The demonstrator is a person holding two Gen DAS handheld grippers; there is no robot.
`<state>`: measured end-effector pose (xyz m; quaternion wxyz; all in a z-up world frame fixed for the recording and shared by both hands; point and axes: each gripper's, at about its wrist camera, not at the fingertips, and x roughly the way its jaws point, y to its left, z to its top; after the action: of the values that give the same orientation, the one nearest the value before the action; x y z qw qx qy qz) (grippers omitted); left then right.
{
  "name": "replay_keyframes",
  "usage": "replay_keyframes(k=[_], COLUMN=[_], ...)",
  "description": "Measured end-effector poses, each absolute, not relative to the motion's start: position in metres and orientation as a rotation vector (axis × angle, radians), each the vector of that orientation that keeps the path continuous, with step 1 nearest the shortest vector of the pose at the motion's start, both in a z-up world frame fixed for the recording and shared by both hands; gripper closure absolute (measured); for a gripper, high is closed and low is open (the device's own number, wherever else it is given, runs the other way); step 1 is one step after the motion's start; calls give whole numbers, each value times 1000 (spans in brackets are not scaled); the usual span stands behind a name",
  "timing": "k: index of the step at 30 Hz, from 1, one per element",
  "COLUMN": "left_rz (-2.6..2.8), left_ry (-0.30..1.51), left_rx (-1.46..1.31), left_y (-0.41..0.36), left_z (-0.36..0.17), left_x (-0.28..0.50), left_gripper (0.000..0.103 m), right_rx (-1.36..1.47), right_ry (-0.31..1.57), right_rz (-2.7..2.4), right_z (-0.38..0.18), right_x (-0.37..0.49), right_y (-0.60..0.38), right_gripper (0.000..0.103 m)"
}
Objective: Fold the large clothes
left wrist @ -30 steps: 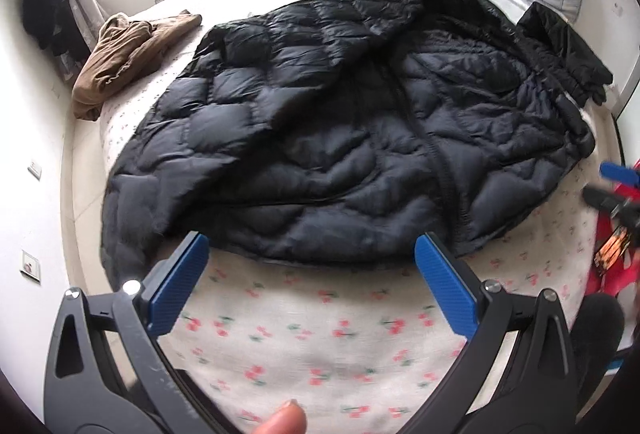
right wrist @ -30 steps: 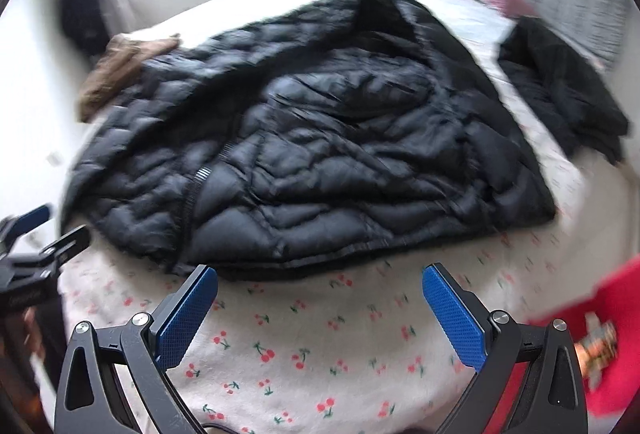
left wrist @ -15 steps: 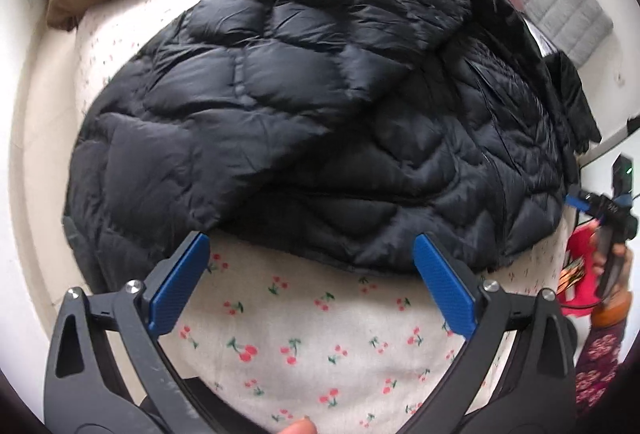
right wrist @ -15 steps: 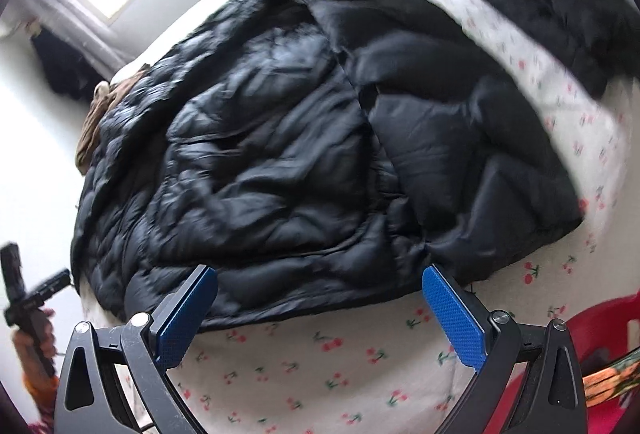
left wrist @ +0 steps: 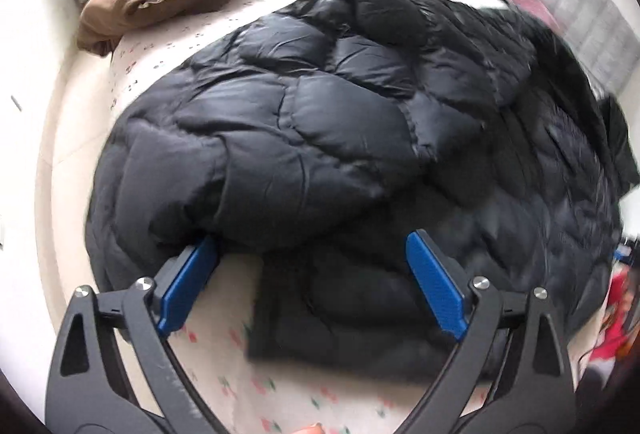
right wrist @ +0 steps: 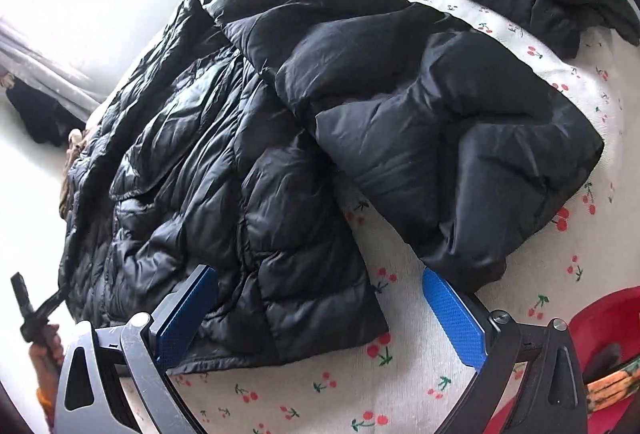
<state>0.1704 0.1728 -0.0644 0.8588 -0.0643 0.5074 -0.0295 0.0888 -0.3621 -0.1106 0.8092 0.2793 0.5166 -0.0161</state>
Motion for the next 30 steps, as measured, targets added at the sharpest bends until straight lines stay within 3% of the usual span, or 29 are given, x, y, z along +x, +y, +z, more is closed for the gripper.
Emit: replay_keyframes(k=[9, 12, 13, 14, 15, 16, 21, 26, 30], left_rz=[-212, -326, -331, -330, -333, -341, -326, -348, -325], left_ry=[1093, 1122, 1126, 1128, 1130, 1134, 1080, 1067, 1124], left_rx=[-172, -231, -228, -219, -220, -239, -235, -223, -103], left_y=[168, 157, 153, 147, 144, 141, 125, 125, 117], left_z=[-78, -82, -83, -83, -81, -79, -48, -13, -16], left_x=[166, 155, 154, 154, 155, 156, 151, 133, 116], left_gripper=[8, 24, 34, 41, 57, 73, 86, 87, 86], right_rx=[703, 729, 733, 736, 752, 785, 691, 585, 493], right_ry=[1029, 1004, 990, 972, 969, 987, 962, 948, 986], right_rz=[25, 10, 15, 33, 67, 97, 72, 83, 82], right_z=[-122, -119, -117, -116, -118, -121, -97, -49, -37], right_x=[81, 71, 68, 66, 67, 68, 52, 15, -9], right_y=[-388, -393, -394, -393, -390, -388, -373, -359, -350], right_gripper=[0, 0, 4, 25, 48, 83, 94, 96, 96])
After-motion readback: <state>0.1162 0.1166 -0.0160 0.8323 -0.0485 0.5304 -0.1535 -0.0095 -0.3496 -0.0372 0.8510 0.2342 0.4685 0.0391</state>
